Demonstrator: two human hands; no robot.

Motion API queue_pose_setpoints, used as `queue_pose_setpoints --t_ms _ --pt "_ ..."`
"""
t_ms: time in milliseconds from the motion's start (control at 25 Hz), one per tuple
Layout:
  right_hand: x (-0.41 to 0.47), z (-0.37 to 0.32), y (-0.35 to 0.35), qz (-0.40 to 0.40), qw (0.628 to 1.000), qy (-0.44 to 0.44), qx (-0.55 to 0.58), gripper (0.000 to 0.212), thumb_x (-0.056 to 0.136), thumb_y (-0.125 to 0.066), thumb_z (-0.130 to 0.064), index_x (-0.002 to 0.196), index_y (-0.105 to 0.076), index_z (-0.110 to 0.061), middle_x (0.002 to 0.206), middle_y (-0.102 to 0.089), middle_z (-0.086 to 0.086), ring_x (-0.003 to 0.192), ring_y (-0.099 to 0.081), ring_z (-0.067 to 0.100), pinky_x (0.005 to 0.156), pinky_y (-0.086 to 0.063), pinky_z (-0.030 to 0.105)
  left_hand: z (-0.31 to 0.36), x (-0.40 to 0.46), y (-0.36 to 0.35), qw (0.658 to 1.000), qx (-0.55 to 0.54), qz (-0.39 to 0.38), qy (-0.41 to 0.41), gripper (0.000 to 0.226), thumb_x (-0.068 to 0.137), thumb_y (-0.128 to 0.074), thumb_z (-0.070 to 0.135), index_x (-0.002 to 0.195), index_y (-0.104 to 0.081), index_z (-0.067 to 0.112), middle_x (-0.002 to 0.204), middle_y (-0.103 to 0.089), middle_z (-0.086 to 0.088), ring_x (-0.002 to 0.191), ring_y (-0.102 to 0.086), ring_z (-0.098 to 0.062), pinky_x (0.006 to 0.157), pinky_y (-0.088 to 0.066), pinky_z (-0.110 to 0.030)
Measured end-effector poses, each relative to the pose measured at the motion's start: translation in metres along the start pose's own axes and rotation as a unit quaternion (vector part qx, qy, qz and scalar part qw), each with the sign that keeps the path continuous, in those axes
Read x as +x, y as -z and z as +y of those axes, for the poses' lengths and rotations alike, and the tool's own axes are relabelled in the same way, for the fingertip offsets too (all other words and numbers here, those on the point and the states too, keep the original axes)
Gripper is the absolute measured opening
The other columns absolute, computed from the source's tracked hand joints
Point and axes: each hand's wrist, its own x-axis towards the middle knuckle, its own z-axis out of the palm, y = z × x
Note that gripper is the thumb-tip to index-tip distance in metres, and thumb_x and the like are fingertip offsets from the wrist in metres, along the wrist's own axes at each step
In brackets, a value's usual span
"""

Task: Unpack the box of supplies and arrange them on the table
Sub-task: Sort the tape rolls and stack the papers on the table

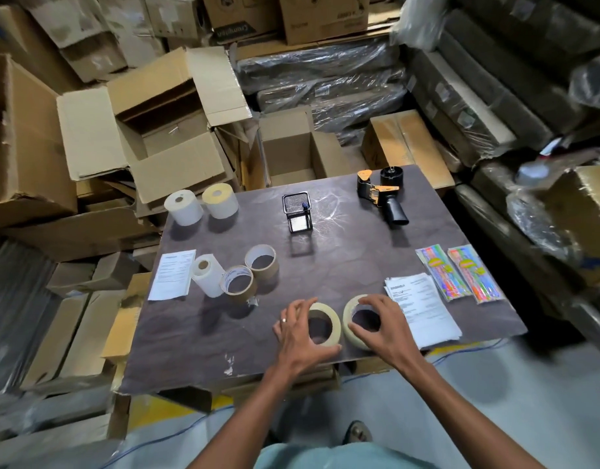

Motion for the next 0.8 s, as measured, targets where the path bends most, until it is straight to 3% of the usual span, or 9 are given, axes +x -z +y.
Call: queue_pose_setpoints --t_ms 120,240,320,440,600,720,800 --pt "-0.012 0.007 0.0 -0.006 1.0 -0.01 -0.001 0.068 0.064 -0.084 -0.046 0.125 -0.059 -0.028 0.129 -0.049 -0.008 0.12 -0.047 0.01 0.1 -0.037 0.018 -0.01 -0.004 -0.009 0.999 0.016 -0.034 0.013 0.111 0.047 -0.074 0.068 0.146 -0.031 0.04 0.145 -0.029 0.008 0.132 -0.034 -0.02 0.108 -0.034 -0.043" --pt "-0.018 0.01 -0.006 -0.01 0.999 -0.025 -0.027 0.087 0.057 -0.082 -0.057 0.135 -0.051 -0.032 0.141 -0.04 -0.003 0.131 -0.041 0.019 0.107 -0.04 0.032 -0.017 -0.009 -0.015 1.0 -0.014 -0.004 0.021 0.106 0.055 -0.074 0.065 0.147 -0.032 0.034 0.142 -0.035 0.005 0.131 -0.041 -0.022 0.107 -0.041 -0.044" --pt "-0.021 0.014 -0.011 -0.018 0.998 -0.043 -0.043 0.091 0.058 -0.079 -0.062 0.139 -0.048 -0.035 0.149 -0.032 0.001 0.138 -0.033 0.024 0.112 -0.039 0.04 -0.02 -0.011 -0.017 1.0 -0.021 0.004 0.009 0.106 0.058 -0.074 0.064 0.149 -0.033 0.031 0.141 -0.037 0.003 0.13 -0.044 -0.021 0.107 -0.043 -0.043" --pt "-0.025 0.02 -0.017 -0.041 0.997 -0.045 -0.05 0.086 0.066 -0.08 -0.06 0.142 -0.047 -0.037 0.159 -0.017 0.001 0.147 -0.021 0.026 0.117 -0.033 0.041 -0.025 -0.013 -0.019 0.999 -0.028 0.013 -0.015 0.106 0.059 -0.077 0.062 0.15 -0.034 0.029 0.144 -0.036 0.002 0.132 -0.043 -0.019 0.107 -0.045 -0.042" --pt "-0.024 0.029 -0.023 -0.044 0.997 -0.06 -0.035 0.088 0.066 -0.078 -0.063 0.144 -0.043 -0.043 0.159 -0.013 0.003 0.146 -0.026 0.03 0.116 -0.037 0.043 -0.028 -0.013 -0.021 0.997 -0.065 0.02 -0.035 0.108 0.056 -0.086 0.053 0.15 -0.037 0.031 0.142 -0.036 0.004 0.129 -0.041 -0.011 0.11 -0.041 -0.027" --pt "-0.022 0.027 -0.021 -0.032 0.998 -0.047 -0.011 0.086 0.062 -0.08 -0.061 0.138 -0.045 -0.042 0.148 -0.027 0.0 0.135 -0.037 0.024 0.107 -0.045 0.043 -0.029 -0.011 -0.022 0.996 -0.079 0.018 -0.034 0.109 0.055 -0.089 0.048 0.149 -0.037 0.034 0.142 -0.036 0.004 0.128 -0.04 -0.007 0.107 -0.03 -0.006" --pt "-0.02 0.023 -0.019 -0.014 0.999 -0.029 0.002 0.085 0.059 -0.082 -0.055 0.135 -0.046 -0.04 0.139 -0.034 -0.002 0.127 -0.042 0.019 0.103 -0.048 0.041 -0.028 -0.01 -0.023 0.996 -0.082 0.024 -0.038 0.106 0.055 -0.088 0.048 0.148 -0.039 0.033 0.14 -0.038 0.005 0.127 -0.042 -0.006 0.103 -0.028 -0.001"
